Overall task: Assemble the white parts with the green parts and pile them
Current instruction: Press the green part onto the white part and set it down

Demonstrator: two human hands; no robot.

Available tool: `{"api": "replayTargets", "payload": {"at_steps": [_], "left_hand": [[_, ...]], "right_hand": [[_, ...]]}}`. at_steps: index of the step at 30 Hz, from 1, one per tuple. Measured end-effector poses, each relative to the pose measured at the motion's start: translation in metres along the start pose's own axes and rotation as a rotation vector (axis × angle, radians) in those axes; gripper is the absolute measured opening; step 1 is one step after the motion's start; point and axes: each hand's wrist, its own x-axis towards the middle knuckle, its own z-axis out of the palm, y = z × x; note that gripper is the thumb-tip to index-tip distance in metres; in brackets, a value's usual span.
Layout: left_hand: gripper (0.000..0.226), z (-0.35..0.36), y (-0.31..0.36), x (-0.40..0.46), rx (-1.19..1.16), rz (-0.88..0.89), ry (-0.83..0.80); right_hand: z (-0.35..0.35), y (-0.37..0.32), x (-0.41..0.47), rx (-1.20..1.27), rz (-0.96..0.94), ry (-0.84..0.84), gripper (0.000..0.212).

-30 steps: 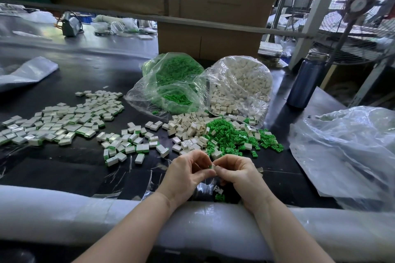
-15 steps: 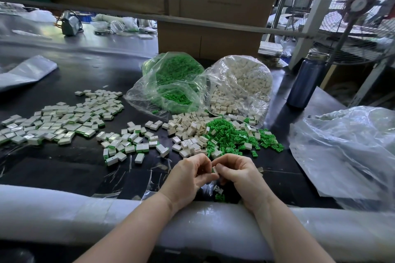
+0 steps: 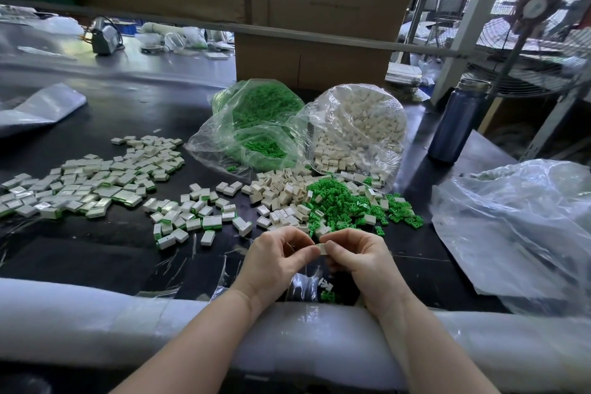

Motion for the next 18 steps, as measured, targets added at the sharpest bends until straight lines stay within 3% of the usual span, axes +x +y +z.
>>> {"api": "replayTargets", "payload": {"at_steps": [12,18], "left_hand": [[0.007,0.0002,0.0004,0.0012,-0.050,-0.073,-0.015],[0.010,-0.0067,-0.0050,0.0029,-0.102,-0.117,0.256]], "right_hand": [[0.0005,0.0017,0.0004,-0.034,-0.045,-0.024,0.010],[0.0010,0.0014,0.0002,-0.086,-0.022,0.138,0.009]]}}
